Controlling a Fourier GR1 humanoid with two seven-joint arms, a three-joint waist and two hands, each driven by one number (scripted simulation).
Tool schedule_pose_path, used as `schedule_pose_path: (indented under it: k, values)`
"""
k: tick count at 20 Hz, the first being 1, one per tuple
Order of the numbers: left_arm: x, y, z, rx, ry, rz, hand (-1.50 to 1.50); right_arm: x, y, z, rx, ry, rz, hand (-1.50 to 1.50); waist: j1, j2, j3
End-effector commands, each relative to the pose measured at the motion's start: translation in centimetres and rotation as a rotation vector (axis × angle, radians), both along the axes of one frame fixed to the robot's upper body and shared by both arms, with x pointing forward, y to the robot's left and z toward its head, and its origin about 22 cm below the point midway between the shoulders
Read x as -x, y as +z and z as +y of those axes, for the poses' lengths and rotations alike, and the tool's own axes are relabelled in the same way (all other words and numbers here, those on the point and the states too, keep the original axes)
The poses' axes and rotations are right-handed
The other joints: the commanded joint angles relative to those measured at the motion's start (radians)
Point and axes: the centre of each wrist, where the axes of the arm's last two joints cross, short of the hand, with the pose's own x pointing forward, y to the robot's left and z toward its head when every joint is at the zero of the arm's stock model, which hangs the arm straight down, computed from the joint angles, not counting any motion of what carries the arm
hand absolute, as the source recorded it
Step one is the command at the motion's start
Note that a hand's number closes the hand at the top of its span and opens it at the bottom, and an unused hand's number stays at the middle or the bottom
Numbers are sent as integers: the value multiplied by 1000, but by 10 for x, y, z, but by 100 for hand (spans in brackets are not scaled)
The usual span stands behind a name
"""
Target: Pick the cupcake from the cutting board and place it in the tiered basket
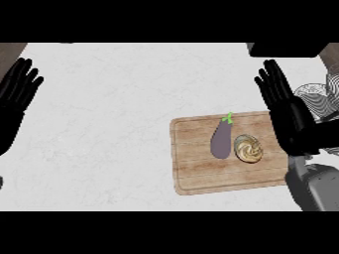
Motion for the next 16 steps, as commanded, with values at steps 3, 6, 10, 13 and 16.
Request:
schedule_pose_path:
  k: [3,6,10,13,16]
  values:
    - [11,-20,-32,-20,67,-29,0,2,18,-76,-173,-65,-208,150,-26,26,10]
    - [13,-48,-50,-56,143,-5,0,13,21,-110,-328,-109,-337,150,-72,28,14]
    - [14,-54,-71,-2,98,29,0,17,-51,-112,-593,-141,-58,-150,-41,39,16]
    - [22,-67,-91,-26,102,44,0,34,-73,-125,-619,60,-112,-150,-27,32,13]
    - [19,-72,-95,-23,109,40,0,62,-67,-178,-502,164,-190,-150,-31,29,9]
